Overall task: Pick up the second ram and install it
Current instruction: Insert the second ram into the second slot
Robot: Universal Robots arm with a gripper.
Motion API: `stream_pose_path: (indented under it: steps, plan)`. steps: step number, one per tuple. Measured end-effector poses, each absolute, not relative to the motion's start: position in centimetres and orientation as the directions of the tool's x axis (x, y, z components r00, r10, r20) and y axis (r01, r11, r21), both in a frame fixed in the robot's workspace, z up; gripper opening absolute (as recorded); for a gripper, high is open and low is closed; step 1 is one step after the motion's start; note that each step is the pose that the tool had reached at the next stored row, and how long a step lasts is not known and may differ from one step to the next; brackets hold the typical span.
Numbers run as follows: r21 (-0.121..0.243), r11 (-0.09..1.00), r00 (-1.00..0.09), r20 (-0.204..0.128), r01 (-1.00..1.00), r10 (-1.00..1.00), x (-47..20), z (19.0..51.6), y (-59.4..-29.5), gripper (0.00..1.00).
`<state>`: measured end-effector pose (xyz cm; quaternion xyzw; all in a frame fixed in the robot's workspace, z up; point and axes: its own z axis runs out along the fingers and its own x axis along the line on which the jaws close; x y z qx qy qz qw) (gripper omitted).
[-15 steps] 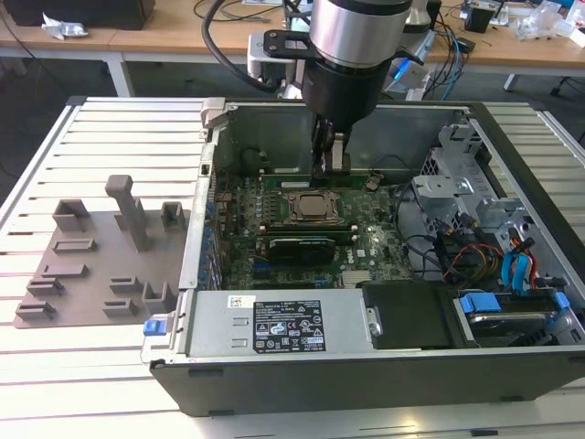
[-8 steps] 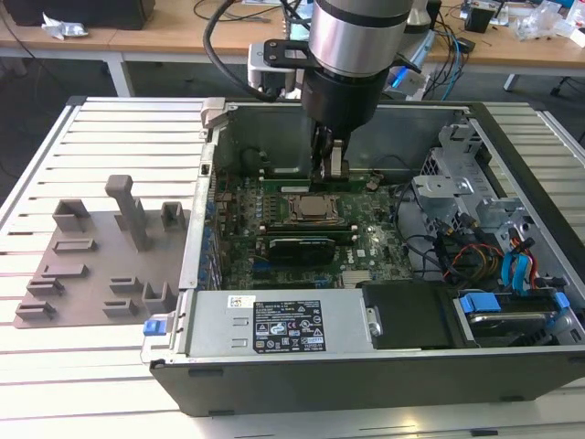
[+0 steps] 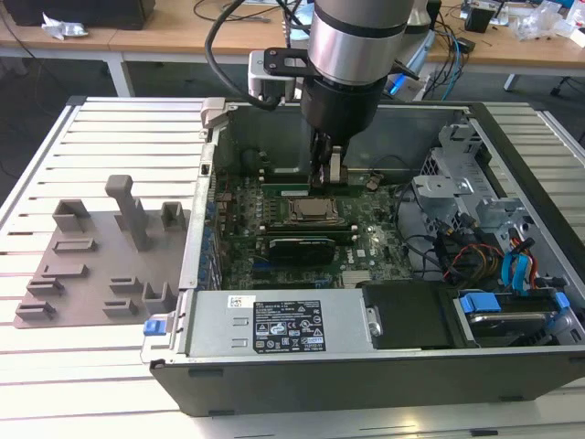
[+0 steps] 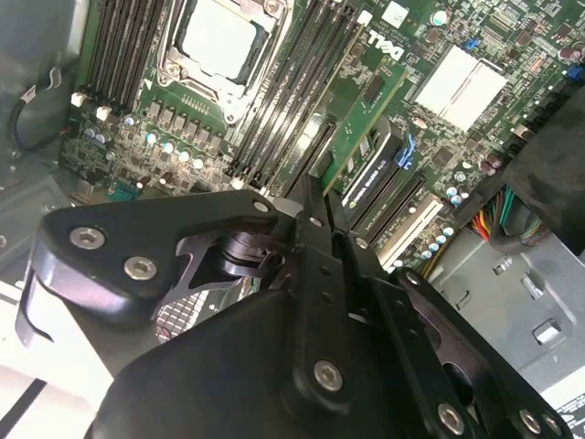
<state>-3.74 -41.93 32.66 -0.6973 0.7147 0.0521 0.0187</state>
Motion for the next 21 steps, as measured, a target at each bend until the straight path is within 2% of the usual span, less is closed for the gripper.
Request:
stream_pose_path:
  steps: [10,15,21]
  plan:
    - [0.048,0.024,-0.028,-0.1,-0.999,-0.995,-3.8,30.7,-40.2,0.13]
    - [0.048,0.094,-0.099,-0.099,-0.994,-0.99,-3.7,30.3,-40.2,0.13]
    - [0.048,0.099,-0.103,-0.099,-0.994,-0.99,-3.6,28.8,-39.5,0.13]
